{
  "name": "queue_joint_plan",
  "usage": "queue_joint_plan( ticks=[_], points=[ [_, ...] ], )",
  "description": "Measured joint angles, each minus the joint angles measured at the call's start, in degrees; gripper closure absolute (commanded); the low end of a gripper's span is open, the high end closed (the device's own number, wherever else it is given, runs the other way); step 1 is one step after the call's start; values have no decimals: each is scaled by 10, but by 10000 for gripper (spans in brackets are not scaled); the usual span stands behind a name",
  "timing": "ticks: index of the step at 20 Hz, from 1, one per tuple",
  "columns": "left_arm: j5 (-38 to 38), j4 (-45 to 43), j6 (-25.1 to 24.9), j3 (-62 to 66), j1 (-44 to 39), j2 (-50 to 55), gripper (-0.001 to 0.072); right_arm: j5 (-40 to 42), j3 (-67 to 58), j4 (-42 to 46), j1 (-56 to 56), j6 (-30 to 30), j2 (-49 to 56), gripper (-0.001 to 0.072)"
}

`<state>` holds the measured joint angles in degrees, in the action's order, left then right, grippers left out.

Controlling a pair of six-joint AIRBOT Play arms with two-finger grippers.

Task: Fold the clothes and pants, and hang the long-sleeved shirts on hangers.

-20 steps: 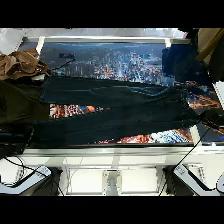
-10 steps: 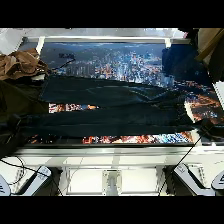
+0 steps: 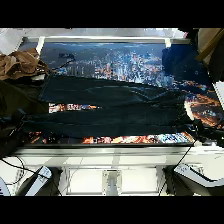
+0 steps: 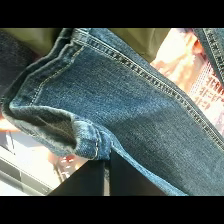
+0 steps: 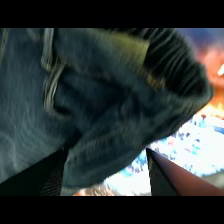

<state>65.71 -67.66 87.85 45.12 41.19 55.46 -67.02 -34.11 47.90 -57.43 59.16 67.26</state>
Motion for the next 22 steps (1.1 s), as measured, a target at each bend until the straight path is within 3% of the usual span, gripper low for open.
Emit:
queue_joint_plan(
  ticks=[1, 2, 6, 11, 15, 18, 22],
  points=[
    [-5, -2, 0, 0, -2, 0, 696, 10, 1, -4, 5, -1, 5, 621],
    [-9, -5, 0, 0, -4, 1, 695, 17, 1, -9, 9, -1, 7, 661],
    [-26, -12, -11, 10, -7, -1, 696, -6, -15, 6, 16, -3, 5, 661],
    [-26, -64, -24, 73, -8, -24, 696, -152, -86, 123, 19, 6, -77, 662],
    [-28, -94, -27, 137, -18, -37, 699, -221, -151, 155, 22, 56, -165, 663],
    [-82, -107, -25, 183, -63, -11, 699, -210, -179, 141, 53, 92, -181, 664],
    [-153, -144, 10, 287, -150, 120, 699, -96, -191, 115, 134, 152, -140, 663]
  ],
)
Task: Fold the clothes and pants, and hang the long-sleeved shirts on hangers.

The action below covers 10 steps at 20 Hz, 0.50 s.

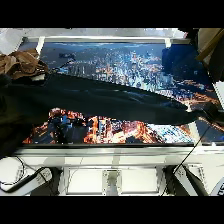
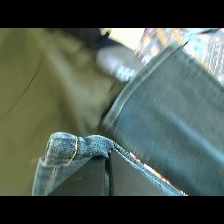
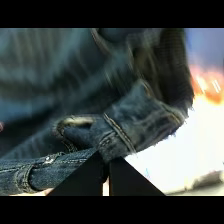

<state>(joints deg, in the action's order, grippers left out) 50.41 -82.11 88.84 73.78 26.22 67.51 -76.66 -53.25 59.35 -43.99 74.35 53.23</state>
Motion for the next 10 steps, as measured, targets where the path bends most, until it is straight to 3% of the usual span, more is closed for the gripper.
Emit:
queue_joint_plan(
  ticks=[10],
  points=[
    [-101, -187, 152, 250, -149, 352, 699, 327, -4, -30, 156, 91, 224, 662]
  ],
)
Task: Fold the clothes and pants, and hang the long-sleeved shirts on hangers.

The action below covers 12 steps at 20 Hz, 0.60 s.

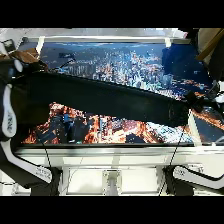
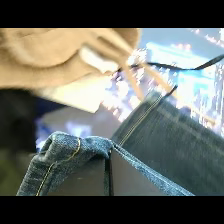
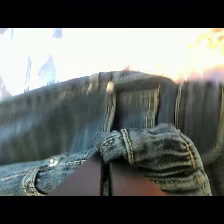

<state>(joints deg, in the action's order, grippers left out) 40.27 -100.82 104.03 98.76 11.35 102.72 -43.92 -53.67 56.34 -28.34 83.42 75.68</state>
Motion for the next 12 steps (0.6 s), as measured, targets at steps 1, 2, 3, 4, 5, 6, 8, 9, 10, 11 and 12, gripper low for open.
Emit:
queue_joint_plan(
  ticks=[1, 2, 3, 4, 5, 6, 8, 9, 10, 11, 12],
  points=[
    [-13, -10, 9, 12, -7, 21, 699, 22, 0, -6, 6, 3, 13, 663],
    [-28, -19, 21, 22, -13, 40, 699, 46, 0, -11, 11, 7, 26, 662],
    [-40, -24, 30, 29, -16, 57, 699, 64, 0, -15, 15, 11, 36, 663],
    [-52, -28, 40, 35, -19, 72, 698, 83, 0, -19, 18, 16, 44, 662],
    [-61, -31, 47, 39, -22, 84, 692, 94, 0, -21, 20, 19, 50, 661],
    [-65, -35, 52, 42, -23, 94, 562, 106, 0, -23, 22, 22, 54, 660],
    [-73, -40, 58, 47, -26, 106, 102, 122, 0, -23, 25, 26, 59, 411],
    [-73, -41, 63, 53, -27, 108, 103, 127, -3, -24, 26, 27, 60, 237],
    [-70, -41, 64, 63, -28, 108, 103, 129, -7, -23, 26, 28, 60, 218],
    [-60, -40, 64, 77, -29, 103, 103, 125, -14, -23, 25, 28, 58, 218],
    [-49, -41, 64, 93, -28, 94, 105, 118, -26, -19, 23, 28, 53, 219]
  ],
)
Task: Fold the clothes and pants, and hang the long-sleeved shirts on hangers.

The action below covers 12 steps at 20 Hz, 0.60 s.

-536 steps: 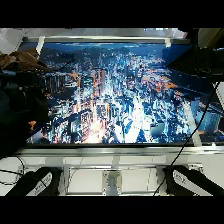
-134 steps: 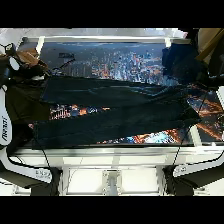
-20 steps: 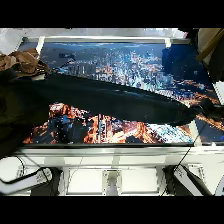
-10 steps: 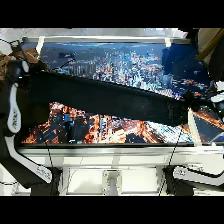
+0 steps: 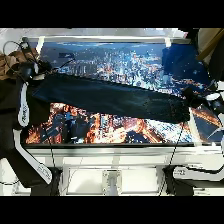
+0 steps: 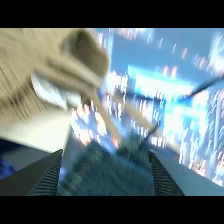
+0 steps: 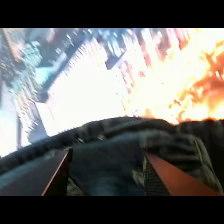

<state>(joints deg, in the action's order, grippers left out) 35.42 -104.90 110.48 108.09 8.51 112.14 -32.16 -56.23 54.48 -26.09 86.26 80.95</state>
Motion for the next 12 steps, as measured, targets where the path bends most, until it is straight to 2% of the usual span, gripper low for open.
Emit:
queue_joint_plan(
  ticks=[3, 5, 6, 7, 8, 10, 12],
  points=[
    [39, 0, 1, 42, -1, -47, 110, -52, -50, 49, -16, 0, -21, 245],
    [54, 0, -7, 56, -9, -93, 110, -121, -96, 110, -33, -7, -36, 391],
    [64, -1, -17, 60, -18, -116, 109, -157, -117, 137, -43, -14, -42, 389],
    [69, 0, -28, 63, -29, -136, 109, -197, -137, 162, -54, -20, -48, 329],
    [76, 1, -41, 65, -43, -154, 109, -230, -152, 177, -63, -24, -50, 225],
    [97, 1, -72, 68, -80, -183, 110, -296, -171, 184, -88, -38, -46, 198],
    [124, 2, -109, 69, -125, -200, 110, -363, -180, 160, -121, -64, -20, 123]
  ],
)
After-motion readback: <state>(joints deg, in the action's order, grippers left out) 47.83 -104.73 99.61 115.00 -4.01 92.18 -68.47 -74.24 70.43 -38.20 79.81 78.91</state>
